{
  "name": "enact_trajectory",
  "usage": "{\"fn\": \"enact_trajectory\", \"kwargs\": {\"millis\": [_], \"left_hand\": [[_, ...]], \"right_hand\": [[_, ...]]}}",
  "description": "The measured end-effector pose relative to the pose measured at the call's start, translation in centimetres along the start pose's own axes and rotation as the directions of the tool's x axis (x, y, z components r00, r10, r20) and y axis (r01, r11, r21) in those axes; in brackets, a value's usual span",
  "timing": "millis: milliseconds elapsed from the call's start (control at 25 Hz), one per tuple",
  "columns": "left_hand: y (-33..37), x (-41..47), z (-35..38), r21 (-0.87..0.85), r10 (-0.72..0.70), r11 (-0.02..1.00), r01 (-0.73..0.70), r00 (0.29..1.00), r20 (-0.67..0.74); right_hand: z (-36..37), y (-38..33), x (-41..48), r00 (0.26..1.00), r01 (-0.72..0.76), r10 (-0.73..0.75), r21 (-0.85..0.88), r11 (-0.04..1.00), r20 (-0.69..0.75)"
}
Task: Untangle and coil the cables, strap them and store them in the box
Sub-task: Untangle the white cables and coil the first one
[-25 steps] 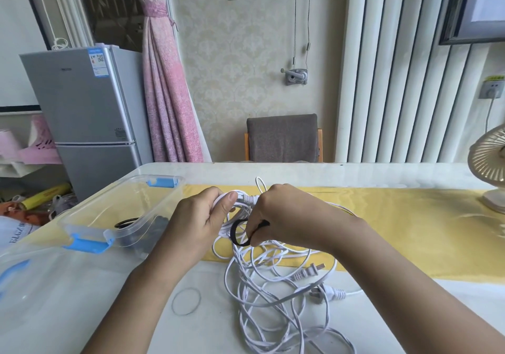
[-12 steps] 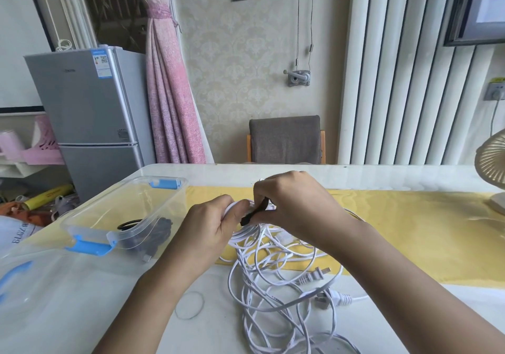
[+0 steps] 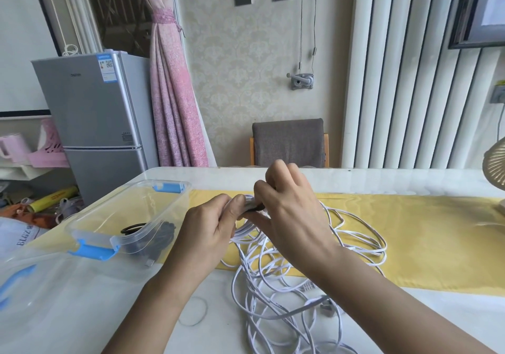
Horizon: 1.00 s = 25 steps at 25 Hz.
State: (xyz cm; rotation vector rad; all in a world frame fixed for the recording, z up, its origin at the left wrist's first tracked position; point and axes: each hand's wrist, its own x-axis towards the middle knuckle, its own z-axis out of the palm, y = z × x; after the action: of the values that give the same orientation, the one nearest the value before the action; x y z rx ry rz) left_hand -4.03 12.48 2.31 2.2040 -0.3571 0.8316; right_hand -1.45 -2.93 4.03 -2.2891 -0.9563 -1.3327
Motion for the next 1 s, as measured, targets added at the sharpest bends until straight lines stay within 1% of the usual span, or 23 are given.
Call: {"fn": "enact_trajectory", "kwargs": {"millis": [80,200,320,400,480,520,600,680,800,920,960,1000], "left_hand": [[0.3,-0.1,-0.1,-0.024,0.003,1.0,-0.003,1.0,-0.019],[0.5,-0.3,0.0,-0.038,-0.011,0.999,0.009,0.998,-0.064],[0.7,-0.3,0.2,-0.085,-0.013,0.996,0.006,0.997,-0.078],[0.9,-0.4,0.2,-0.091,0.02,0.995,-0.027,0.997,-0.074],[1.0,-0.6,0.3,-0.052,0.055,0.997,-0.06,0.994,-0.089],[1.2,-0.7,0.4,-0.06,0.043,0.997,-0.049,0.994,-0.101],[1.3,-0.7,0.9,-0.156,-0.071,0.986,0.054,0.992,-0.104],[1.3,-0.3,1.1,-0.297,-0.194,0.938,0.178,0.981,-0.024],[1.1,0.0,1.0,-0.451,-0.201,0.864,0.223,0.975,0.096],[1.1,0.1,1.1,-0.6,-0.24,0.752,0.273,0.961,0.137],[1.0,0.1,1.2,-0.619,-0.244,0.735,0.276,0.96,0.138],[0.9,0.1,1.3,-0.615,-0.246,0.74,0.273,0.961,0.13]], "right_hand": [[0.2,0.2,-0.3,0.998,0.028,-0.028,-0.002,1.0,-0.052],[0.6,0.5,-0.7,0.993,0.097,-0.094,0.037,0.995,-0.072],[1.0,0.6,-0.9,0.996,0.079,-0.074,0.1,0.992,-0.053],[1.2,0.7,-1.0,0.997,0.048,-0.038,0.167,0.985,-0.062],[1.4,0.9,-1.1,0.995,0.076,-0.061,0.207,0.975,-0.074],[1.4,1.1,-1.2,0.993,0.099,-0.084,0.206,0.974,-0.081],[1.4,1.2,-1.4,0.987,0.141,-0.124,0.198,0.97,-0.1],[1.5,1.3,-1.4,0.981,0.181,-0.162,0.188,0.965,-0.108],[1.6,1.3,-1.4,0.973,0.217,-0.199,0.177,0.96,-0.114],[1.5,1.4,-1.4,0.972,0.222,-0.203,0.187,0.957,-0.116],[1.5,1.4,-1.3,0.973,0.22,-0.202,0.193,0.956,-0.11],[1.4,1.5,-1.3,0.974,0.22,-0.203,0.196,0.956,-0.099]]}}
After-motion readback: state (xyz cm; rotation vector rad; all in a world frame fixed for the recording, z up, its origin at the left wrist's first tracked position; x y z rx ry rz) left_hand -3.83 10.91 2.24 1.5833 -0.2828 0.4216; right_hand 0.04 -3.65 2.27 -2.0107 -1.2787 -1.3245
